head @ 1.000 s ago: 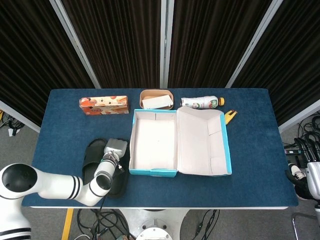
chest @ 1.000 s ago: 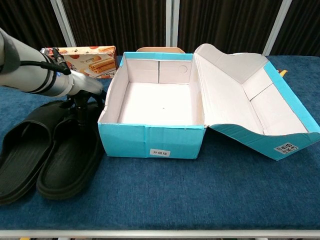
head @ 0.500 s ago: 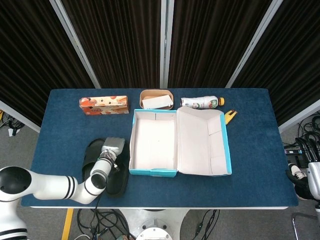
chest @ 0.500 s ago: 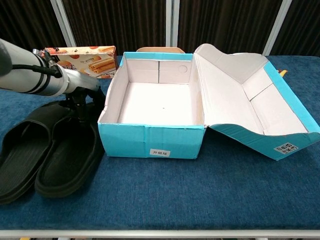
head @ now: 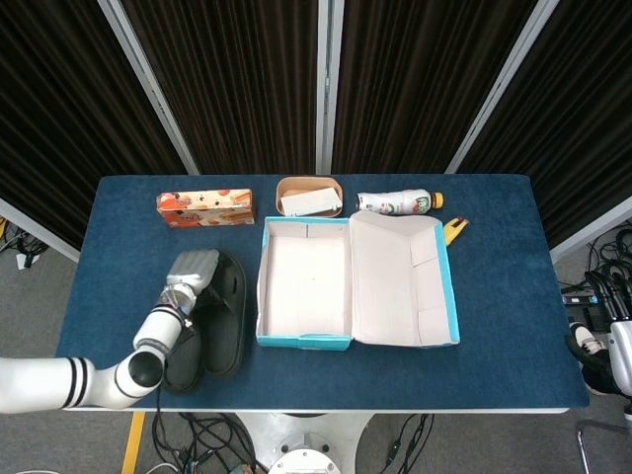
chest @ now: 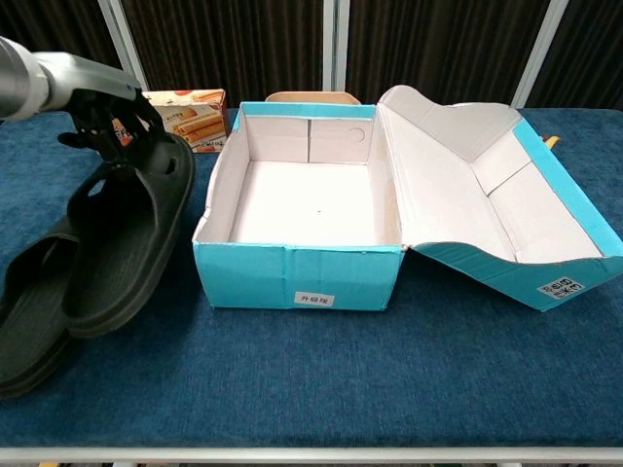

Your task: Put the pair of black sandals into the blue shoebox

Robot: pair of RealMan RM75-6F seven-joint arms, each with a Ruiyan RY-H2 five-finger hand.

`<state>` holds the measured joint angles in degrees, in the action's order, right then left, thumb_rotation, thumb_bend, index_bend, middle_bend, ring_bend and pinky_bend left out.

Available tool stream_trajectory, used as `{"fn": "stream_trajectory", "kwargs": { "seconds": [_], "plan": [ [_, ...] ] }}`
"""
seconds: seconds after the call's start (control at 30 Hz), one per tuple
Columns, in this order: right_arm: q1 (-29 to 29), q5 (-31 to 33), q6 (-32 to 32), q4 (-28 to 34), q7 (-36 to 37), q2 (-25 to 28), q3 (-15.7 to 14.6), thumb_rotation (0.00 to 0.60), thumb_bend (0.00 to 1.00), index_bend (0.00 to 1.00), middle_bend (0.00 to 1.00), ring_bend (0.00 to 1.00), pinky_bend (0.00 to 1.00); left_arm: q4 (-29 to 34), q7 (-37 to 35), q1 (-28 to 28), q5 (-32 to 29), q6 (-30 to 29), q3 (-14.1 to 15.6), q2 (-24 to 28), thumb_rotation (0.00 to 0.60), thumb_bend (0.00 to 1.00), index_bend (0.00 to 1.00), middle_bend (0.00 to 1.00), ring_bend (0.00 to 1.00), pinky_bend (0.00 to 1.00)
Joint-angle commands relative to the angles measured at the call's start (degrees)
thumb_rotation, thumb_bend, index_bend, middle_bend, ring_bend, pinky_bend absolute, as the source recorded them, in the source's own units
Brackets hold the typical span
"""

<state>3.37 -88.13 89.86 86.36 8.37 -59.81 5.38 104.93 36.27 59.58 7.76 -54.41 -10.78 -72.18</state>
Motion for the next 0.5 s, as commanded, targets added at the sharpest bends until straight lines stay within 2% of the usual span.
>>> {"fn": "stream_trajectory", "kwargs": {
  "seconds": [0.03, 0.13, 0.23, 0.33, 0.5],
  "plan": [
    [0.1, 0.0, 0.0, 0.1, -0.1, 0.0, 0.1, 0.6, 0.11, 0.01, 0.1, 0.0, 0.06, 2.2, -5.3, -3.7, 4.1, -0.4, -1.2, 3.8, 0.6, 0.09, 0.48, 0.51, 0.87, 0.88],
    [0.1, -0.1, 0.2, 0.3, -0.4, 0.1, 0.2, 0.6, 0.11, 0.01, 0.1, 0.0, 0.06, 1.9, -11.9, -6.8, 9.2, -0.7, -3.4, 5.2, 0.6, 0.09, 0.48, 0.51, 0.87, 0.88],
    [0.2, -0.4, 0.4, 0.8, -1.0, 0.3, 0.3, 0.6, 0.11, 0.01, 0.1, 0.0, 0.06, 0.5, -21.3, -10.2, 16.5, -0.2, -6.9, 3.7, 0.6, 0.09, 0.48, 0.51, 0.85, 0.87],
    [0.2, -0.5, 0.9, 1.7, -2.0, 1.0, 0.6, 0.6, 0.11, 0.01, 0.1, 0.0, 0.06, -1.9, -30.7, -12.1, 25.0, 3.7, -9.9, 1.0, 0.6, 0.08, 0.48, 0.5, 0.81, 0.86],
    [0.1, -0.7, 1.6, 3.6, -3.7, 2.3, 0.9, 0.6, 0.11, 0.01, 0.1, 0.0, 0.06, -9.2, -41.0, -10.6, 33.7, 11.1, -13.7, -4.8, 0.6, 0.07, 0.48, 0.5, 0.73, 0.83]
  ]
}}
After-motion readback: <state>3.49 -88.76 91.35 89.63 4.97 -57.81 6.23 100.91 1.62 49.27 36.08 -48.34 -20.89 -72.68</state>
